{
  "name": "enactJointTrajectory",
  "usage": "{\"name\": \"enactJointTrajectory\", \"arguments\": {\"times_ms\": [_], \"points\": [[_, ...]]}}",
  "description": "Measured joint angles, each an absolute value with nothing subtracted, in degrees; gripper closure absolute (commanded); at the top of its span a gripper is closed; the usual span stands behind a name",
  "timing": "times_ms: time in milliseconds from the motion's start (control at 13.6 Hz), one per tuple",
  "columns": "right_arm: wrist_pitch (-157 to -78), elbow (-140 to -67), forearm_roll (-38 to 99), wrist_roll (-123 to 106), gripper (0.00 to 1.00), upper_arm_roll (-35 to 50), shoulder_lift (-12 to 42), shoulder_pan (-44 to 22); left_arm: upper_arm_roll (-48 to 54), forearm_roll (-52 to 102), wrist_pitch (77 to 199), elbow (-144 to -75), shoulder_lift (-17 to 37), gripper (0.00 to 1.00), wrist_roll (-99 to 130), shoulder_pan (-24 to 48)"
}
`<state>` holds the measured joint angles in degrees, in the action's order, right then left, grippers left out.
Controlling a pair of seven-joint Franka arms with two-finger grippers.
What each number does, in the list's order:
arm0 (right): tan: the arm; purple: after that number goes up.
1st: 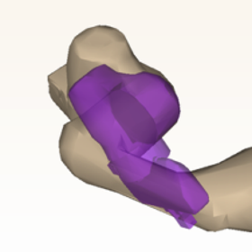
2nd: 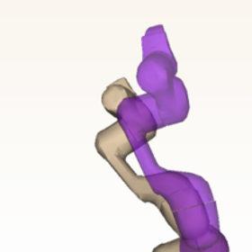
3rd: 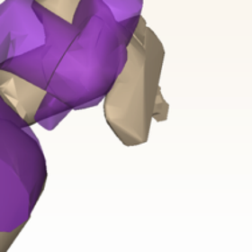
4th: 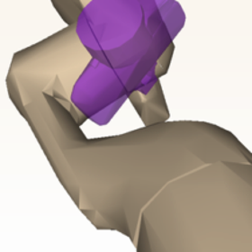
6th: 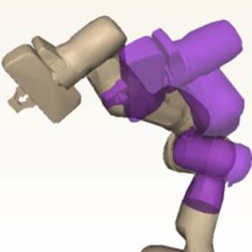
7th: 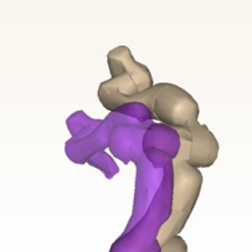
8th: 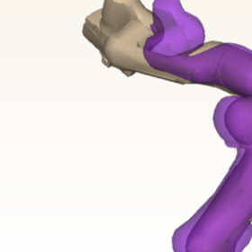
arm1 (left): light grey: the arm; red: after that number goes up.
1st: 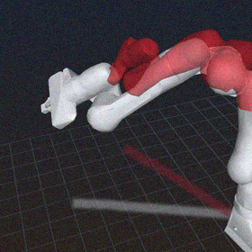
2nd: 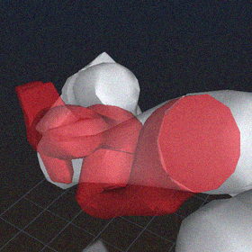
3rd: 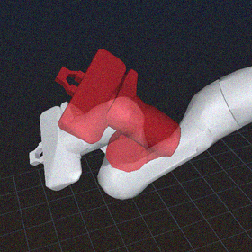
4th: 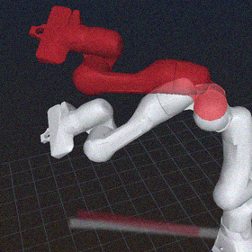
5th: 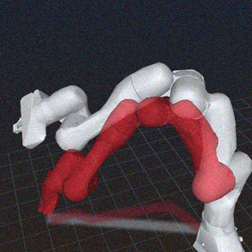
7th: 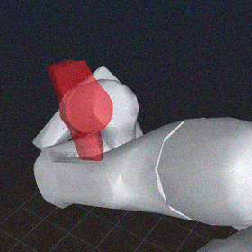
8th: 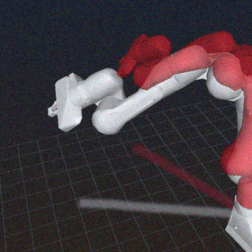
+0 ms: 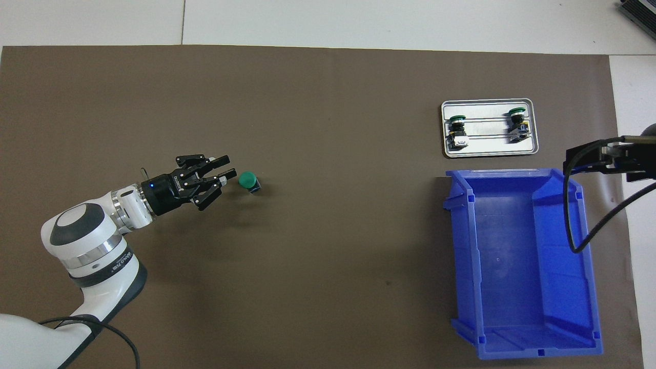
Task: Place and press button with both arms
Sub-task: 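Withdraw the left gripper back from the standing green item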
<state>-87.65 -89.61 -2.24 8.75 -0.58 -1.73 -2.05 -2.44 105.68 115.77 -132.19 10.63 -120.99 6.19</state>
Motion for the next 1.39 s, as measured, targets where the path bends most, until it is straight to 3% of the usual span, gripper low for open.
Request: {"name": "enactJointTrajectory", "arguments": {"times_ms": [440,807,1101,1394], "points": [[-87.64,-89.94,-2.24,8.75,0.00,-0.58,-1.83,-2.05,-1.51,104.96,135.31,-132.07,3.13,0.70,-103.30,12.45],[-87.64,-90.11,-2.24,8.75,0.00,-0.58,-1.92,-2.05,-1.37,102.52,142.32,-131.67,2.80,0.70,-95.41,15.85],[-87.64,-90.18,-2.24,8.75,0.00,-0.58,-1.94,-2.05,-1.71,89.43,142.38,-129.12,3.26,0.70,-85.97,15.50],[-87.64,-90.28,-2.24,8.75,0.00,-0.58,-2.05,-2.04,-1.95,77.26,142.07,-126.42,4.22,0.95,-73.77,15.25]]}}
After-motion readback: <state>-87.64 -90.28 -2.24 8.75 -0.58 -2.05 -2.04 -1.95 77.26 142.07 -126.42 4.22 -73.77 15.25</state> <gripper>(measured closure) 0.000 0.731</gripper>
